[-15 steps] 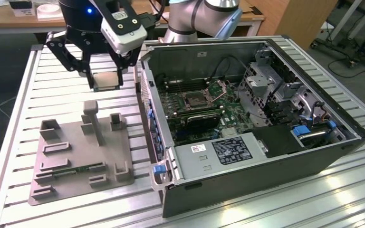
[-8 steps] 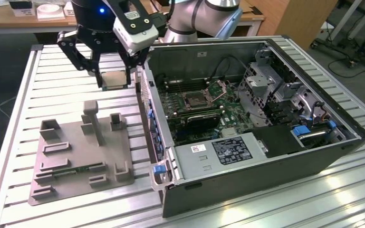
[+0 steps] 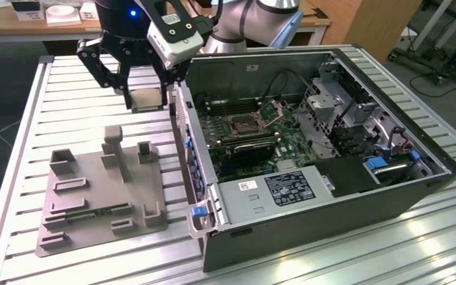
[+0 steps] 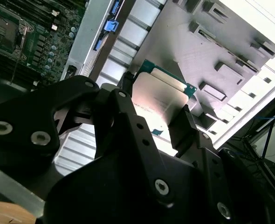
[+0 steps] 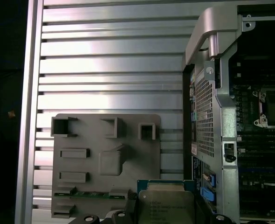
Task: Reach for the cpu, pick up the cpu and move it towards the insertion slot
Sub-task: 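Pick up the cpu and move it towards the insertion slot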
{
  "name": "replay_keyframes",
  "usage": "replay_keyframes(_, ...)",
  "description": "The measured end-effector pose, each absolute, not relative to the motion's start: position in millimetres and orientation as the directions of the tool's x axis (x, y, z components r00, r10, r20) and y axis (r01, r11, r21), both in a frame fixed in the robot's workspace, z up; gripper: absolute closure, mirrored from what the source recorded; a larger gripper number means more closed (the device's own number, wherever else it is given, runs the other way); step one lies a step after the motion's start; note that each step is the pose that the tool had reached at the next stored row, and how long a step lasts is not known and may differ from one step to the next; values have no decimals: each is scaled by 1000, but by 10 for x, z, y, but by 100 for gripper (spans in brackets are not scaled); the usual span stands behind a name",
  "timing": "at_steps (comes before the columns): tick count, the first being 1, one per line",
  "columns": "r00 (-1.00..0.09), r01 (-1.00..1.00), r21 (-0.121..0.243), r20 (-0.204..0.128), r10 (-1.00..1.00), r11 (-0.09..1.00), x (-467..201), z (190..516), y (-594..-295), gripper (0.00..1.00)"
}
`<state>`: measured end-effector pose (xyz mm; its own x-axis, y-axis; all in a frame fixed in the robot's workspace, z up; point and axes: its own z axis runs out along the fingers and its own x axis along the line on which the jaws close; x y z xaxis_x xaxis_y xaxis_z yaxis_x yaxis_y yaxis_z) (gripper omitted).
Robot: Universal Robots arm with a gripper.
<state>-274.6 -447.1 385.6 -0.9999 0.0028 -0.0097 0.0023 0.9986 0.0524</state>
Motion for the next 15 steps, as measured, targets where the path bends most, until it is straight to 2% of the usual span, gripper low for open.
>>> replay_keyframes(15, -1000, 2, 52, -10, 3, 999, -2651, 3856, -4471, 45)
